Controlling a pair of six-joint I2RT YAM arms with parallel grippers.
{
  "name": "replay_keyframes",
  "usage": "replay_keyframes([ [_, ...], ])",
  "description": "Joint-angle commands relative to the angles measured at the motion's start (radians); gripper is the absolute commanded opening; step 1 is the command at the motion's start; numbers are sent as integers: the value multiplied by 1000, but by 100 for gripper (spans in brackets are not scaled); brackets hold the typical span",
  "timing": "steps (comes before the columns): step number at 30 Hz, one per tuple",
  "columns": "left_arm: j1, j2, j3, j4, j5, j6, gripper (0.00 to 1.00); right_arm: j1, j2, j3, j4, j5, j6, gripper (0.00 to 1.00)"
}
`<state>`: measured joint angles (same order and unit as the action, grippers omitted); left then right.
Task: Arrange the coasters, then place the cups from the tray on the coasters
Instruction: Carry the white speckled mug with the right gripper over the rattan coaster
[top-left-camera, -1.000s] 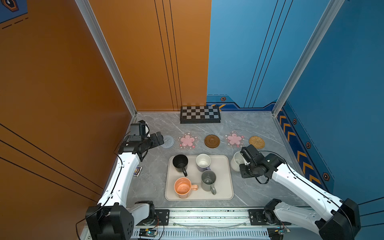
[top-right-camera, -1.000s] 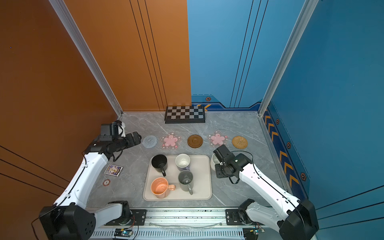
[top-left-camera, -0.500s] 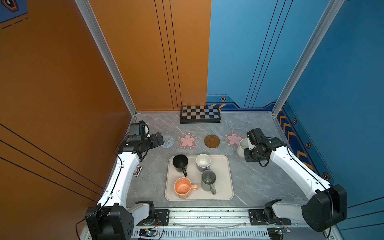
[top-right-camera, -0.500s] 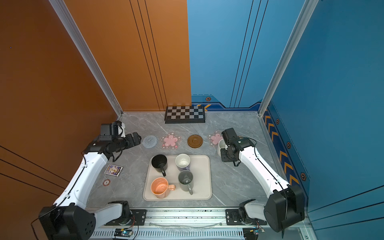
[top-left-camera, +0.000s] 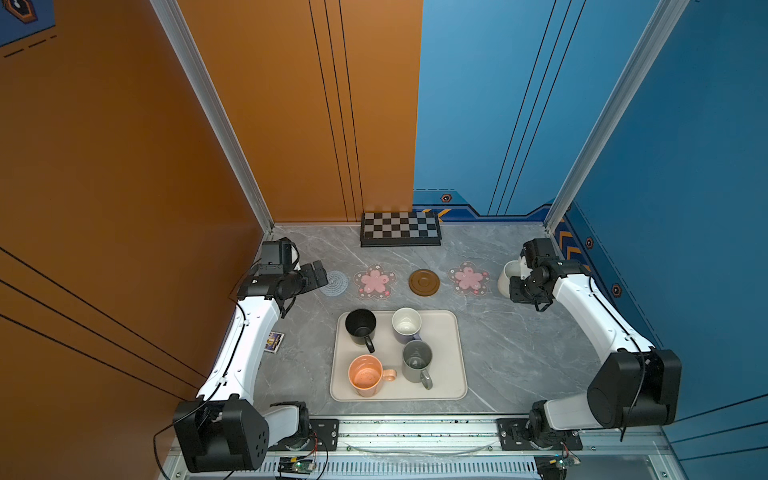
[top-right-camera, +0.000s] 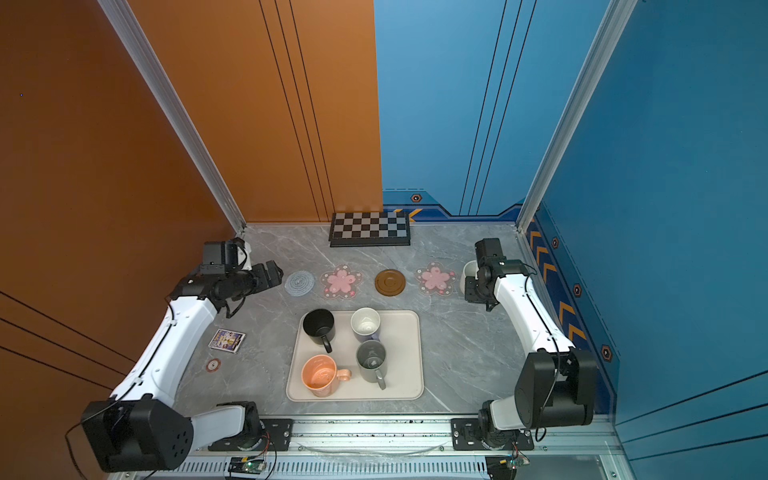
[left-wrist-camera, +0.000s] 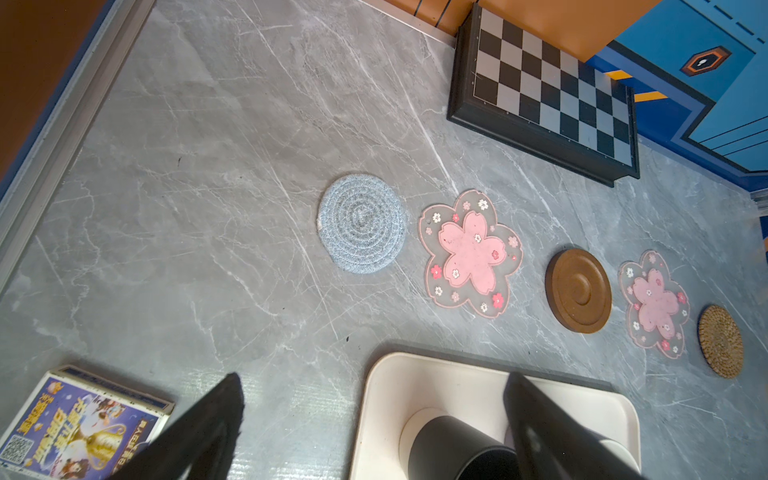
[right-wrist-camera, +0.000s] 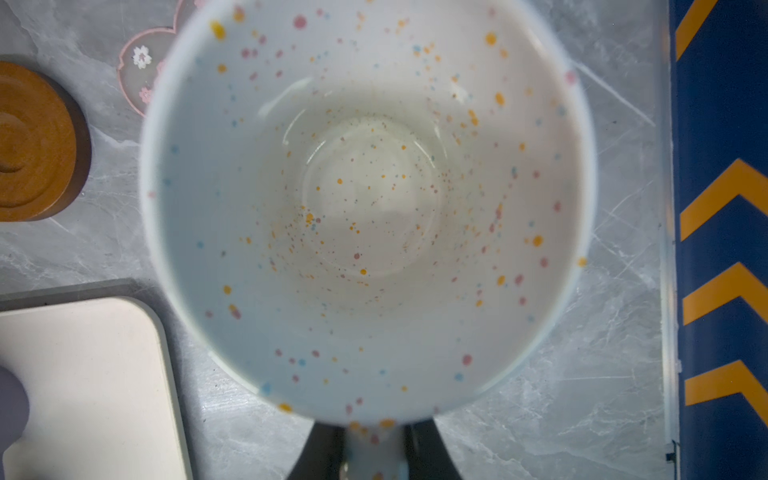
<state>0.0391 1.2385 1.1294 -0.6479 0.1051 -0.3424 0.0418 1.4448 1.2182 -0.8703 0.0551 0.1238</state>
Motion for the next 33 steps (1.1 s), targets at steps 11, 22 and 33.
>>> replay_keyframes([
  [11, 4, 30, 58, -21, -26, -37, 99, -129, 75, 120, 111, -16, -164, 0],
  [22, -4, 72, 82, -21, -24, -52, 99, -164, 185, 175, 150, -40, -186, 0],
  [33, -15, 100, 107, -21, -30, -68, 100, -173, 253, 172, 176, -44, -213, 0],
])
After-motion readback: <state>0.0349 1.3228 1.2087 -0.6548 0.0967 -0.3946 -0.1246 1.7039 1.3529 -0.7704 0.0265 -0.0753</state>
